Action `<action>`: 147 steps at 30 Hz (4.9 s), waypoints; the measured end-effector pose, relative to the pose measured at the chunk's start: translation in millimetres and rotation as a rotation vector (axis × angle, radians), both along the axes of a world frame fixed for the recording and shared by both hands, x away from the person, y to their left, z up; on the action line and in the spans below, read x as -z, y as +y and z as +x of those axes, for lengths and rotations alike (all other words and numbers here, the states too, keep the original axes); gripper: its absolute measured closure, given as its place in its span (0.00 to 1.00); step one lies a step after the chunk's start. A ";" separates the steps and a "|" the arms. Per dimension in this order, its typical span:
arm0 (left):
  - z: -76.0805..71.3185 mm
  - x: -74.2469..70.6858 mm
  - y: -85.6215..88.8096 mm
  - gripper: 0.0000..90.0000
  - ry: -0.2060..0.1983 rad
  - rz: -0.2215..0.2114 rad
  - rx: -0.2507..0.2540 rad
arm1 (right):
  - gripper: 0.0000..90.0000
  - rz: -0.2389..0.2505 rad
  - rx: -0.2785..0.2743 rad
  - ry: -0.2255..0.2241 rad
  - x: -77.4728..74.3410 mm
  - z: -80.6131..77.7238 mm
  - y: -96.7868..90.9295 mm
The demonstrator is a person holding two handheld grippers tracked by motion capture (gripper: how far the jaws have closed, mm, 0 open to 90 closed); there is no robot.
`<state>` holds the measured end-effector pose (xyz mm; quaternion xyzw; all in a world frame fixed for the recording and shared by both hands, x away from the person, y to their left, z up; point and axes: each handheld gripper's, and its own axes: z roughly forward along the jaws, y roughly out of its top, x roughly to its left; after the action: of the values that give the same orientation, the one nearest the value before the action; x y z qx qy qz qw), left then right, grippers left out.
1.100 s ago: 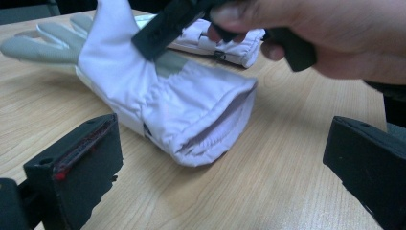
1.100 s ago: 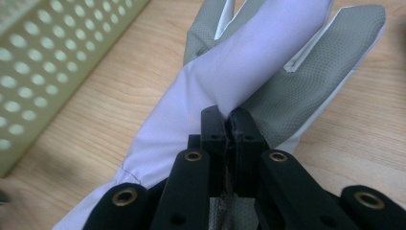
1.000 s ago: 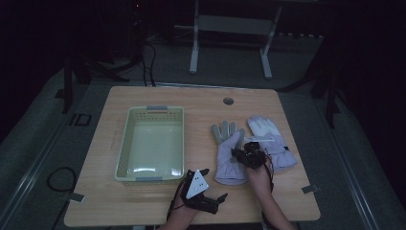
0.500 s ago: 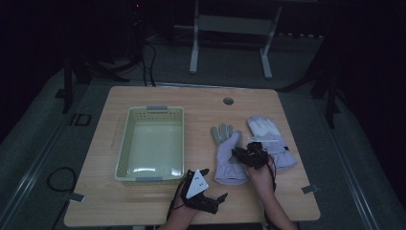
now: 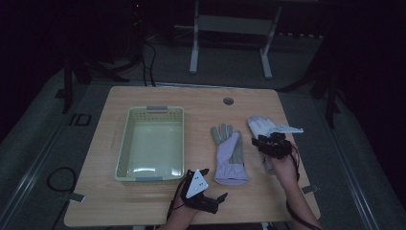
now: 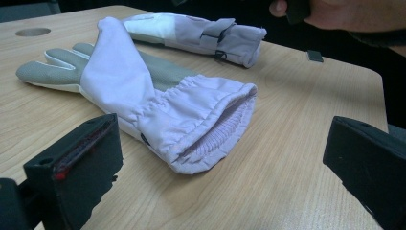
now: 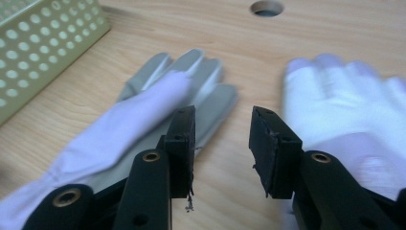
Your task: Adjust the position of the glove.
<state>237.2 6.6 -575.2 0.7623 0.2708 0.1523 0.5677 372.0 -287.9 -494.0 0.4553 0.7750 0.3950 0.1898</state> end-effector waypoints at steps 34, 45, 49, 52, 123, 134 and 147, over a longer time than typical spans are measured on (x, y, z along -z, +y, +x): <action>0.1 0.1 0.1 0.00 0.001 -0.003 -0.003 | 0.70 -0.032 0.024 0.135 47.6 46.7 -81.4; 0.5 0.1 0.3 0.00 0.005 -0.007 -0.005 | 0.88 -0.045 0.121 0.073 29.2 29.8 -74.3; 0.4 0.1 0.2 0.00 0.006 -0.008 -0.007 | 0.89 -0.012 0.133 0.029 7.7 13.5 -76.4; 0.4 0.1 0.2 0.00 0.005 -0.004 -0.008 | 0.89 -0.007 0.136 -0.014 -10.1 -2.1 -76.0; 0.4 0.1 0.5 0.00 0.005 -0.003 -0.008 | 0.88 -0.036 0.076 0.207 31.0 -20.5 -97.4; 0.1 0.1 0.1 0.00 0.003 -0.004 -0.008 | 0.89 0.020 0.073 0.050 -47.9 -37.9 -90.2; -0.1 0.0 0.0 0.00 -0.003 -0.002 -0.009 | 0.89 0.017 -0.028 -0.052 -98.7 -53.7 -21.2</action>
<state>237.1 6.6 -575.2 0.7604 0.2737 0.1557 0.5680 318.4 -309.1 -395.3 0.4356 0.7727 0.4160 0.2006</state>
